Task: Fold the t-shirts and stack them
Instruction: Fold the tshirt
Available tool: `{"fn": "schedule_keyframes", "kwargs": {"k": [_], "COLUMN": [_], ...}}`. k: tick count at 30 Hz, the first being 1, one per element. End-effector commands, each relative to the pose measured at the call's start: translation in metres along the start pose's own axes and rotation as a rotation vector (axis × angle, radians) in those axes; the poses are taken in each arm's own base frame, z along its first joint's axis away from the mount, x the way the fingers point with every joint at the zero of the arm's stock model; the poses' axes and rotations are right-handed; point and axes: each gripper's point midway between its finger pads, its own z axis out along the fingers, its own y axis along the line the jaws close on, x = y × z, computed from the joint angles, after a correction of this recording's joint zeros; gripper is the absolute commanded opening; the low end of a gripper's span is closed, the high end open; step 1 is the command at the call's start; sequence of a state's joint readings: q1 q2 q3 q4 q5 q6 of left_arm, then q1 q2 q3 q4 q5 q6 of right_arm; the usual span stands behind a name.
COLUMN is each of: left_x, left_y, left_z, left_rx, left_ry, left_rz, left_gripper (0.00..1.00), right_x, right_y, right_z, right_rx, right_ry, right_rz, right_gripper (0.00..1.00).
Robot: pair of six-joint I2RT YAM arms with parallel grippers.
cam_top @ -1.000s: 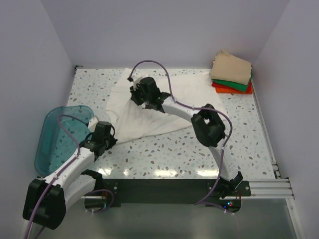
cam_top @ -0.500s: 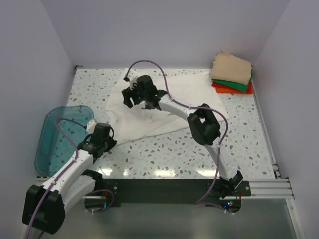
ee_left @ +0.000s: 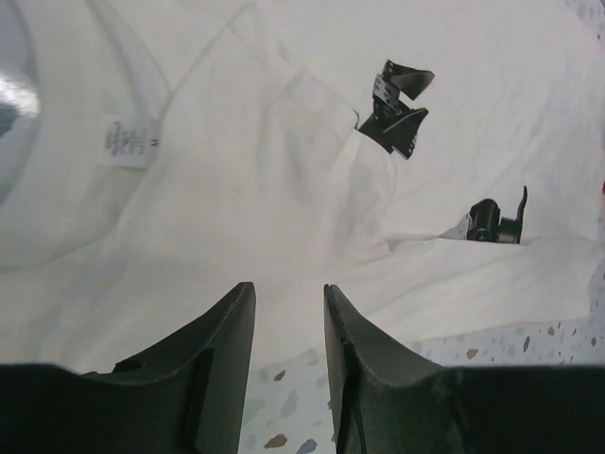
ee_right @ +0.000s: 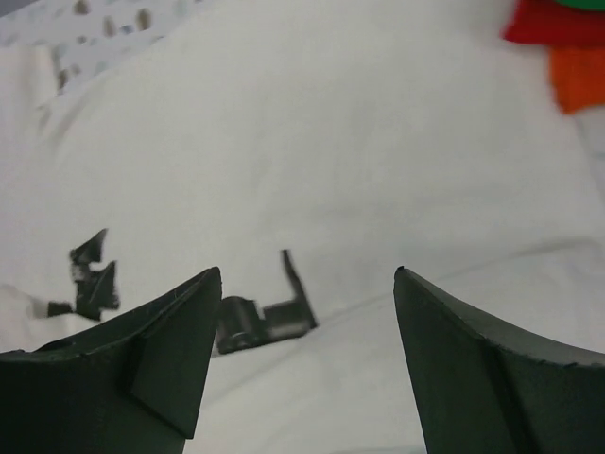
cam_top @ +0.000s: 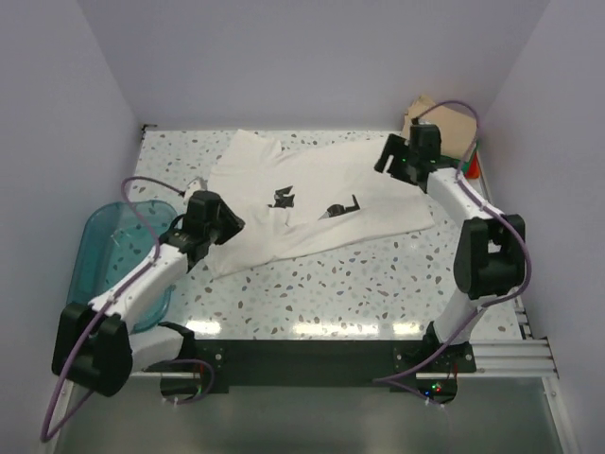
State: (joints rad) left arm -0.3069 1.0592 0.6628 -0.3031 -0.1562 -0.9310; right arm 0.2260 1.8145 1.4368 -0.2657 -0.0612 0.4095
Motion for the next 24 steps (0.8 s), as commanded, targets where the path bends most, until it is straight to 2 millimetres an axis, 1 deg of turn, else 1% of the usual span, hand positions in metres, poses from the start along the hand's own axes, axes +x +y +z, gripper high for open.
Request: {"fn": "schedule_keyframes", "kwargs": {"k": [1,2,3,4,5,6,7,8,9,10,12,13,14,15,17,18,19,20,21,22,23,24], "left_x": [0.001,0.004,0.008,0.013,0.014,0.024,0.024,0.028,0.031,0.039,0.046,0.053,0.056,0.059,0.066,0.067,0.07,0.071,0.07,0.075,0.077,0.078], "left_y": [-0.063,-0.071,-0.078,-0.081,-0.087,-0.08,-0.08,-0.076,-0.07,-0.06,-0.049,-0.039,-0.035,-0.031,-0.019,-0.015,-0.006,-0.002,0.0,0.01,0.015,0.018], "left_z": [0.032,0.04,0.046,0.062,0.069,0.084,0.09,0.096,0.1,0.107,0.112,0.116,0.118,0.119,0.12,0.12,0.118,0.117,0.115,0.112,0.11,0.107], "left_rx": [0.16,0.173,0.183,0.177,0.192,0.161,0.15,0.131,0.112,0.082,0.05,0.026,0.017,0.005,-0.024,-0.036,-0.065,-0.08,-0.084,-0.106,-0.117,-0.125], "left_ry": [0.031,0.04,0.046,0.058,0.06,0.087,0.087,0.096,0.101,0.11,0.12,0.13,0.137,0.146,0.155,0.154,0.158,0.158,0.153,0.161,0.162,0.16], "left_rz": [0.069,0.077,0.082,0.079,0.072,0.074,0.068,0.068,0.068,0.066,0.057,0.062,0.063,0.064,0.068,0.067,0.071,0.07,0.067,0.067,0.065,0.057], "left_gripper": [0.39,0.38,0.37,0.36,0.34,0.33,0.32,0.3,0.29,0.28,0.26,0.26,0.25,0.25,0.25,0.25,0.25,0.25,0.25,0.25,0.25,0.25], "right_x": [0.029,0.027,0.034,0.036,0.037,0.04,0.041,0.047,0.05,0.054,0.069,0.074,0.079,0.091,0.103,0.115,0.121,0.131,0.136,0.138,0.141,0.151], "right_y": [-0.054,-0.074,-0.086,-0.094,-0.105,-0.11,-0.113,-0.117,-0.119,-0.123,-0.133,-0.139,-0.142,-0.146,-0.153,-0.158,-0.16,-0.163,-0.165,-0.166,-0.167,-0.172], "right_z": [-0.02,-0.023,-0.022,-0.022,-0.022,-0.019,-0.016,-0.01,-0.007,-0.003,0.003,0.004,0.005,0.006,0.006,0.006,0.006,0.004,0.002,-0.002,-0.005,-0.012], "right_rx": [0.138,0.171,0.188,0.201,0.222,0.229,0.232,0.24,0.244,0.262,0.304,0.326,0.335,0.341,0.369,0.382,0.387,0.401,0.408,0.416,0.423,0.449], "right_ry": [0.041,0.027,0.022,0.019,0.016,0.012,0.009,0.023,0.024,0.028,0.042,0.041,0.038,0.044,0.044,0.057,0.063,0.083,0.092,0.091,0.091,0.104], "right_rz": [0.178,0.22,0.241,0.258,0.288,0.299,0.312,0.322,0.328,0.333,0.372,0.39,0.419,0.432,0.46,0.472,0.483,0.5,0.508,0.517,0.53,0.534], "right_gripper": [0.76,0.76,0.76,0.76,0.76,0.76,0.76,0.75,0.75,0.75,0.75,0.75,0.74,0.74,0.74,0.74,0.74,0.74,0.74,0.74,0.74,0.74]}}
